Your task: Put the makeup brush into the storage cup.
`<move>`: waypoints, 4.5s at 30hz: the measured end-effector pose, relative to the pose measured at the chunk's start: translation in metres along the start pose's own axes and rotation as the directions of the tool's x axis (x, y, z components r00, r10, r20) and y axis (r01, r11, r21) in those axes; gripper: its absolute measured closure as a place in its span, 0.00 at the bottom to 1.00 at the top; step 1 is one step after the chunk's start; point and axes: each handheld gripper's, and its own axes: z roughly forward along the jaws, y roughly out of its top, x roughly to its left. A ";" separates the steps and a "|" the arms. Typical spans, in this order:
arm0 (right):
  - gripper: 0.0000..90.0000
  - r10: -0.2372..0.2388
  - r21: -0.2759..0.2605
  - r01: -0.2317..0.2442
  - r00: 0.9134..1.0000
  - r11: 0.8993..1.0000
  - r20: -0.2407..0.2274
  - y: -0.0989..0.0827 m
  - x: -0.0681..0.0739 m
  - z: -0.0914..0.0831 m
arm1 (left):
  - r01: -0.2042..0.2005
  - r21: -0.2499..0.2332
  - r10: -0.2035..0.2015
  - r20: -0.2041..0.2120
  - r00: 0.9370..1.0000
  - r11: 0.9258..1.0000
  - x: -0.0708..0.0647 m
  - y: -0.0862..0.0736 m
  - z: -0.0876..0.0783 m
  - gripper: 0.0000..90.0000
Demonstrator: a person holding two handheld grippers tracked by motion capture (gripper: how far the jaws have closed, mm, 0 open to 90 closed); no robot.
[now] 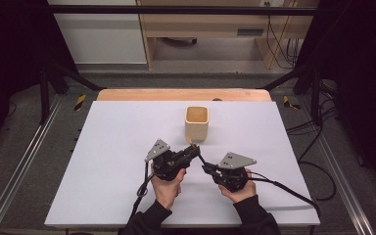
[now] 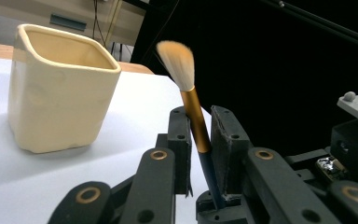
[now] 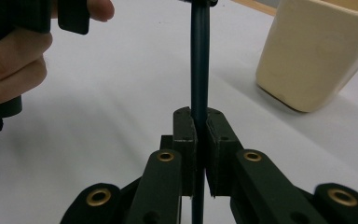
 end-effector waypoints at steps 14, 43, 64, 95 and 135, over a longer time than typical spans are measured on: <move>0.94 0.003 0.000 -0.003 1.000 1.000 -0.002 -0.001 0.001 0.003 | 0.020 -0.021 -0.020 0.018 1.000 1.000 -0.007 -0.002 0.000 0.92; 0.35 0.049 -0.033 -0.046 0.994 0.998 0.096 0.005 -0.005 -0.012 | -0.143 0.012 0.144 -0.068 0.987 0.990 0.003 0.029 -0.011 0.93; 0.08 0.158 -0.016 -0.158 0.958 0.987 0.242 -0.013 -0.036 -0.039 | -0.217 0.015 0.217 -0.105 0.970 0.976 0.013 0.080 -0.011 0.93; 0.05 0.191 -0.038 -0.188 0.940 0.981 0.284 -0.020 -0.047 -0.049 | -0.281 -0.013 0.277 -0.138 0.951 0.960 0.019 0.134 0.023 0.93; 0.05 0.177 -0.019 -0.179 0.940 0.984 0.292 -0.022 -0.047 -0.045 | -0.251 -0.010 0.244 -0.193 0.950 0.968 0.065 0.130 0.068 0.93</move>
